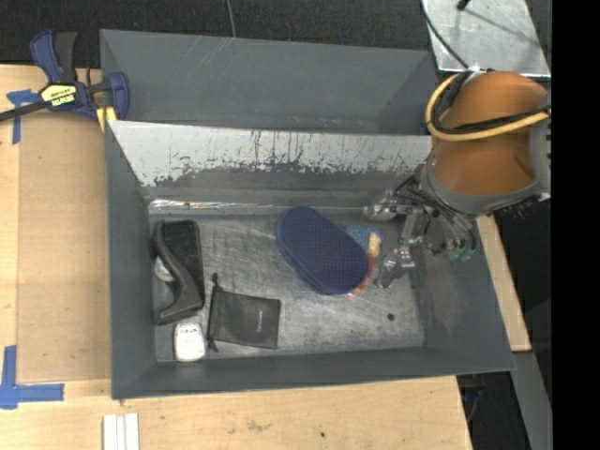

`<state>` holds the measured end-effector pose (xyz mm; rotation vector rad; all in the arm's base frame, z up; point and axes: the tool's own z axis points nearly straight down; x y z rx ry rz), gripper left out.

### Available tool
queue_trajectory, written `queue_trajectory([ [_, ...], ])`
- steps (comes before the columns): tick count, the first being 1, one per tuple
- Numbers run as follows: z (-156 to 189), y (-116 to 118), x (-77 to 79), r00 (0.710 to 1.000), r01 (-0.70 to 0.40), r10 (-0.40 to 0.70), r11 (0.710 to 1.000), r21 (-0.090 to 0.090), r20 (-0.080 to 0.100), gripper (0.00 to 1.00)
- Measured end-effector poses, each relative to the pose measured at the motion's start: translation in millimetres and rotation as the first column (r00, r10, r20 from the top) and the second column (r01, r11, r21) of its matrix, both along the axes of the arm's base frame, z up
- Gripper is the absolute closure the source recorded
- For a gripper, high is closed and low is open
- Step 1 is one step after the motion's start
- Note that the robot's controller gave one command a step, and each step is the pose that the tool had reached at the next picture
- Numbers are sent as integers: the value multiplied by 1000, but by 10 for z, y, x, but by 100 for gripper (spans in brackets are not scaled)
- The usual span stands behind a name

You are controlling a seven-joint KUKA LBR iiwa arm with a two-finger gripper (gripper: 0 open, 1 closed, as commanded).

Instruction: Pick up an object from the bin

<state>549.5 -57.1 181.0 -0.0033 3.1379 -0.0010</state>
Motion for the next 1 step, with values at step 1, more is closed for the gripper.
queue_trajectory([
  [1, -1058, 262, 406, 999, 51, -51, 999, 0, -3, 0],
])
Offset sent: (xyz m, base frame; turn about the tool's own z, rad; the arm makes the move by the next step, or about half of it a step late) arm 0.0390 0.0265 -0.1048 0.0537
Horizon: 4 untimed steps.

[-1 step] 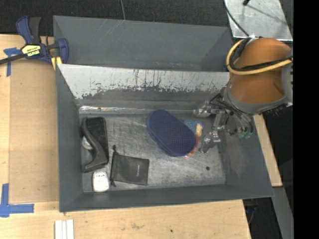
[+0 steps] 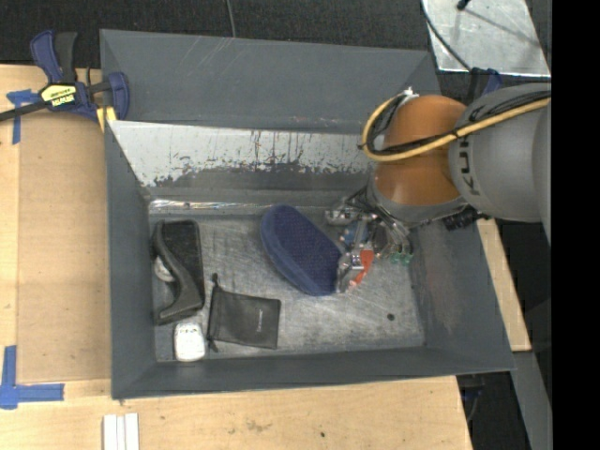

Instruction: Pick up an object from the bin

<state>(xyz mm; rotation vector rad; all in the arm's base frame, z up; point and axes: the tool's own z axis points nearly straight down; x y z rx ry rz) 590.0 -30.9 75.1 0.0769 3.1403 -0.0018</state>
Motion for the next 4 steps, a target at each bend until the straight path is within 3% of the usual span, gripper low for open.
queue_trajectory([
  [1, 58, -8, 28, 1000, 2, -2, 1000, 0, 13, 100],
  [2, 22, -1, -1, 1000, 1, -1, 1000, 1, 4, 0],
  [3, 50, 567, -252, 990, 140, -140, 990, 3, -2, 0],
  [4, 59, 531, -220, 990, 142, -142, 990, 1, 8, 100],
])
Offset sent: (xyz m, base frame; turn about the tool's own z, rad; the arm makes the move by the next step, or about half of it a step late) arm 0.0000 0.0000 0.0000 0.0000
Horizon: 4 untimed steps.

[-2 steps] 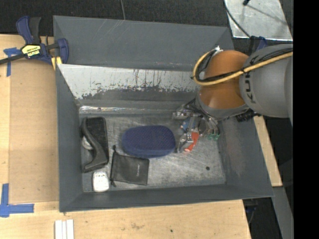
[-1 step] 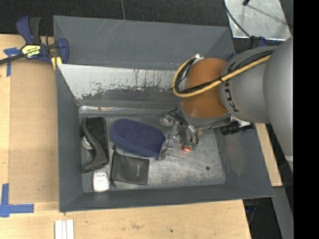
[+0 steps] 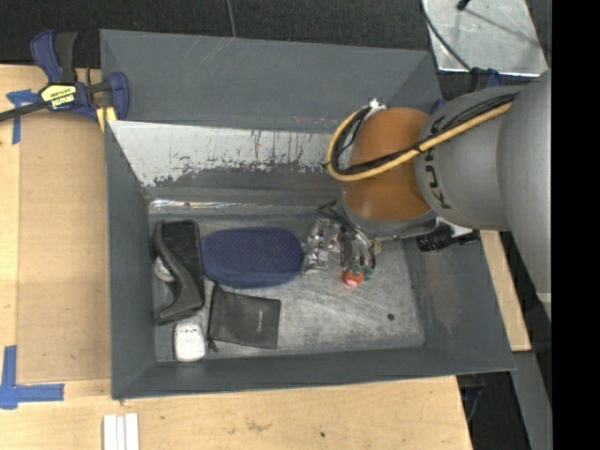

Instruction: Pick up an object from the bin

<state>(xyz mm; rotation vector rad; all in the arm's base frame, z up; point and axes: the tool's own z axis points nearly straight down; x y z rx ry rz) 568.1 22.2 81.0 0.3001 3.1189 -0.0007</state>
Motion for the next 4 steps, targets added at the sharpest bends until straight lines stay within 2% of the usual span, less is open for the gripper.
queue_trajectory([
  [1, -9, 7, -22, 1000, -1, 1, 1000, 1, -6, 0],
  [2, -5, 834, 188, 968, -250, 250, 968, 2, -4, 0],
  [3, 3, 814, 195, 969, -247, 247, 969, 1, -3, 100],
  [4, 1577, 880, 247, 926, -378, 378, 926, -2, 4, 100],
])
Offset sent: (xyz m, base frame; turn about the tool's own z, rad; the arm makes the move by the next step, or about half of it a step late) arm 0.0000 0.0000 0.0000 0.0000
